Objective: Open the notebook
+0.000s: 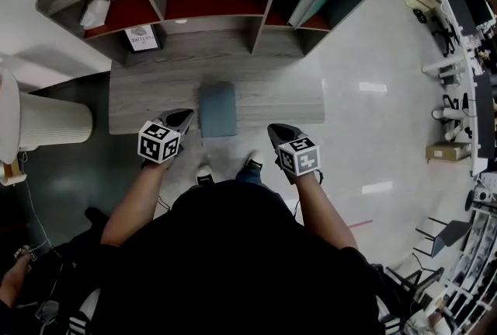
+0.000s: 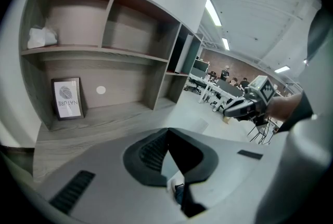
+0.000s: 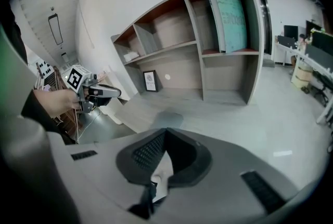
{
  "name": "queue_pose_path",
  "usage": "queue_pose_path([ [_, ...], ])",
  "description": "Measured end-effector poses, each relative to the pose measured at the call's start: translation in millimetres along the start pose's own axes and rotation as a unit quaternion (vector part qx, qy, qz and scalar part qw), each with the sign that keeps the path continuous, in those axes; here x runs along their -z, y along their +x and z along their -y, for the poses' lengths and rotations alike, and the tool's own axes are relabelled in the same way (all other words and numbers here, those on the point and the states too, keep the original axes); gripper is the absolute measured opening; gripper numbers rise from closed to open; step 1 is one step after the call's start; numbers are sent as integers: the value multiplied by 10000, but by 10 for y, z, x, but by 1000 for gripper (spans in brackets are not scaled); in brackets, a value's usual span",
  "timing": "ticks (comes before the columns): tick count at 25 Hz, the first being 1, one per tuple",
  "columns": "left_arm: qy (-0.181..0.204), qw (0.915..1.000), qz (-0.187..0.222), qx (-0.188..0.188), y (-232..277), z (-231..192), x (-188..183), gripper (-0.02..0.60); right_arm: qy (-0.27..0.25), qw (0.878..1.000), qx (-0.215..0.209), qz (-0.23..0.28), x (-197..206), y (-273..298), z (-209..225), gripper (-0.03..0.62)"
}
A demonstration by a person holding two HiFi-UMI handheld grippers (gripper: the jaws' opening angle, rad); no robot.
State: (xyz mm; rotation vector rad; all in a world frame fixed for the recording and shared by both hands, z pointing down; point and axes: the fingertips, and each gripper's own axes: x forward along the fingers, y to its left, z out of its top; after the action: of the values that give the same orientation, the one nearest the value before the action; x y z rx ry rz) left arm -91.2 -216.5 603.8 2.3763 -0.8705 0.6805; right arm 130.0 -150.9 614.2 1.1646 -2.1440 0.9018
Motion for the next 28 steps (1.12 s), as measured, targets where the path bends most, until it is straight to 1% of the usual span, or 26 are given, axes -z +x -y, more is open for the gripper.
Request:
queue_pose_path([
  [9, 20, 9997, -234, -8, 362, 107, 126, 11, 145, 9996, -52, -215, 238, 33, 249, 2],
  [15, 125, 9985, -523, -133, 601, 185, 362, 11, 171, 9990, -69, -407, 442, 3, 415, 2],
  [20, 145, 9972, -686, -249, 768, 254, 516, 11, 237, 9978, -171, -590, 600, -13, 519, 2],
  [25, -50, 9965, -802, -225, 943, 338, 654, 12, 276, 9964, -268, -754, 776, 34, 581, 2],
  [28, -102, 9959, -869, -214, 1039, 386, 714, 12, 319, 9957, -321, -807, 852, 67, 630, 2],
])
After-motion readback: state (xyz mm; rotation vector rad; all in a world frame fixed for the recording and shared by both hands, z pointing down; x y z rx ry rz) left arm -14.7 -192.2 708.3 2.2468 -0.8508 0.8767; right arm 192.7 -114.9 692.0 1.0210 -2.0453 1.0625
